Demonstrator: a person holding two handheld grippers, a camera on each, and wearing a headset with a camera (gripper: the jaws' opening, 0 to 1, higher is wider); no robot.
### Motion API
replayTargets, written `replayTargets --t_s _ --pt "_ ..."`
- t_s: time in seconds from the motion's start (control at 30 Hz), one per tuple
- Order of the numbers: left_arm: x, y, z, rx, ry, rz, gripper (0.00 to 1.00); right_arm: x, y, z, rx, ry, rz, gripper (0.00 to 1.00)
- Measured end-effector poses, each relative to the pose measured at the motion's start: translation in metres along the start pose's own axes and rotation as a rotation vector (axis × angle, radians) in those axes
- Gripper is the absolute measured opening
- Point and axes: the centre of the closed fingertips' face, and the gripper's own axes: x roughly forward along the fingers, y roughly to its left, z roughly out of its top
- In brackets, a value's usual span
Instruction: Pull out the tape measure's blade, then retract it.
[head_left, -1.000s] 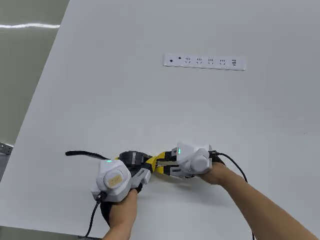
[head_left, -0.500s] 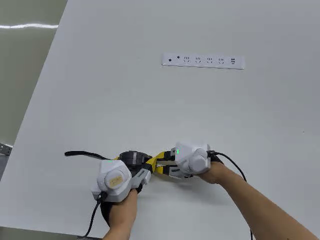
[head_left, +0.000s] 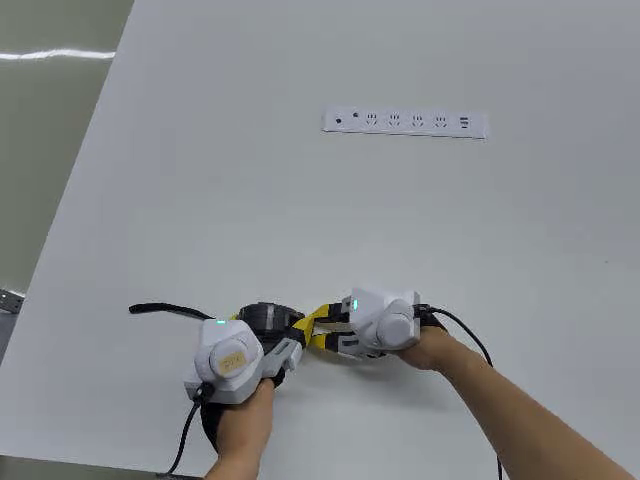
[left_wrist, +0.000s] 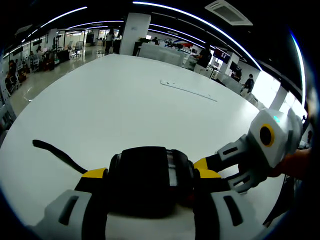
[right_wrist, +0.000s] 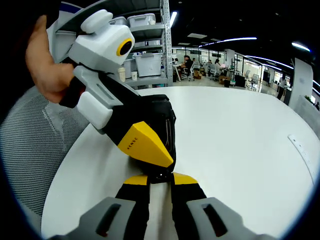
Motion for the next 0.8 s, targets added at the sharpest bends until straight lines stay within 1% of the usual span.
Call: replayTargets --t_s 0.1,0.3,0.37,0.47,0.57,0.67,0.8 --pt "-0.0005 -0.0009 0.0001 -0.006 0.005 -0.003 0.67 -0.0003 -0.0009 0.0003 0.001 0.002 -0.005 0.15" --pt "-0.0005 -0.0018 -0.0010 0.004 0.012 -0.001 0.68 -0.0010 -0.0025 0.0003 0.009 0.007 -0.019 0.18" --pt "-0.0012 -0.0021 -0.0004 0.034 0.013 -0.004 0.68 -0.0013 -0.0024 0.0002 0.011 0.009 -0.021 0.19" --pt "-0.0025 -0.0030 -0.0001 0.053 0.015 -0.009 0.67 -0.0025 -0.0030 0.0016 0.009 0.010 -0.029 0.20" --pt "-0.0036 -0.0032 0.0013 0.067 0.013 -0.015 0.66 -0.0027 -0.0034 0.0014 0.011 0.013 -0.032 0.21" --pt "-0.0048 -0.0036 0.0025 0.078 0.011 -0.018 0.66 -0.0040 -0.0024 -0.0003 0.009 0.028 -0.034 0.23" --pt "-0.0061 -0.0057 0.0052 0.093 0.002 -0.032 0.68 -0.0085 -0.0026 0.0000 0.012 0.032 -0.046 0.24"
